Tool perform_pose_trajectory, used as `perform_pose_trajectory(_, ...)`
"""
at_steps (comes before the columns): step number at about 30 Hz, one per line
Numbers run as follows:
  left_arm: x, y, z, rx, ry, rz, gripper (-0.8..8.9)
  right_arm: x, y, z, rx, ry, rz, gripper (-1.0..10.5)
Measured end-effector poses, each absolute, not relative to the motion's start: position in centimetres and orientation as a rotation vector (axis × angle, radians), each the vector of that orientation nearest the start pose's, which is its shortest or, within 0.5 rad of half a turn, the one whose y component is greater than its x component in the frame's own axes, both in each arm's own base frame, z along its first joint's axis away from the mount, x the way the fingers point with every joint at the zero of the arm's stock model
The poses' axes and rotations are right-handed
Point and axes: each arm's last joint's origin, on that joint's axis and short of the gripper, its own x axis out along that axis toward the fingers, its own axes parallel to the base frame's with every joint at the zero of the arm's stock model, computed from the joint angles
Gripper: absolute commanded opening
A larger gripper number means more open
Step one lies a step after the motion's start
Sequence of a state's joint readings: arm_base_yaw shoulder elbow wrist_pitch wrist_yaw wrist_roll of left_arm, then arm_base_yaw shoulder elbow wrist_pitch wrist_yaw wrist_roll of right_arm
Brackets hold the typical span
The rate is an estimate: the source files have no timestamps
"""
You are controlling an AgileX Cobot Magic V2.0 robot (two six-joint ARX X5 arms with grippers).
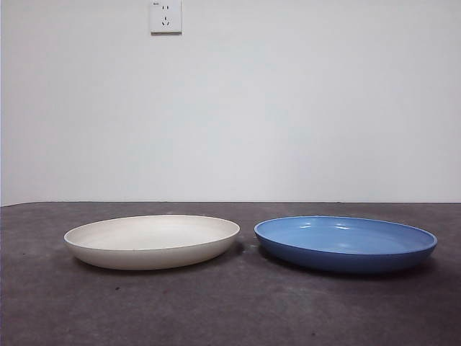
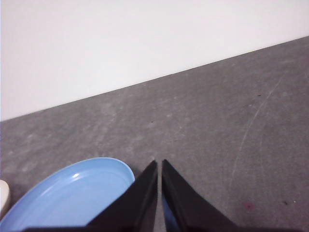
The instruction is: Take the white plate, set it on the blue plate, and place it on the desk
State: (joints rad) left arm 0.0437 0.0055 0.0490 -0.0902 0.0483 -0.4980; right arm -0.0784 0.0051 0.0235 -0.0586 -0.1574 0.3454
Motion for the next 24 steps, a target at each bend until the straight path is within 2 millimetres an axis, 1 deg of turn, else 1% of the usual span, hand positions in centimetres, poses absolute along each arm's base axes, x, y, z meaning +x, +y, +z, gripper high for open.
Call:
perform_pose_trajectory(1,9.4,0.3,17.3,-0.503,0.051,0.003,0.09,9.6,-0.3,16.8,0.353,0.049,0.072,0.1)
perform_pose_trajectory(4,9.0,0.2,18.3,-0.515,0.068,0.003,0.09,9.2,-0.3,18.6,0.352,-0.002,0.08,0.1)
perform_pose_trajectory(5,8.9,0.2,18.8,-0.515,0.071,0.004,0.09,9.0,-0.3,19.5,0.35,-0.032,0.086,0.1)
perform_pose_trajectory(8,8.7,0.2,20.0,-0.518,0.075,0.001,0.09,8.4,-0.2,21.3,0.344,-0.088,0.096,0.1)
perform_pose_trajectory(12,8.4,0.0,22.2,-0.516,0.094,-0.067,0.09,7.8,-0.2,23.2,0.342,-0.096,0.097,0.1)
perform_pose_trajectory(17,8.8,-0.2,24.7,-0.472,0.184,-0.14,0.09,7.6,-0.1,25.9,0.333,-0.024,0.085,0.1)
perform_pose_trajectory(21,9.7,-0.4,26.0,-0.424,0.299,-0.189,0.09,7.9,-0.1,27.9,0.31,0.08,0.093,0.1)
perform_pose_trajectory(24,10.7,-0.5,27.4,-0.387,0.369,-0.236,0.09,8.7,0.0,29.6,0.288,0.177,0.135,0.1)
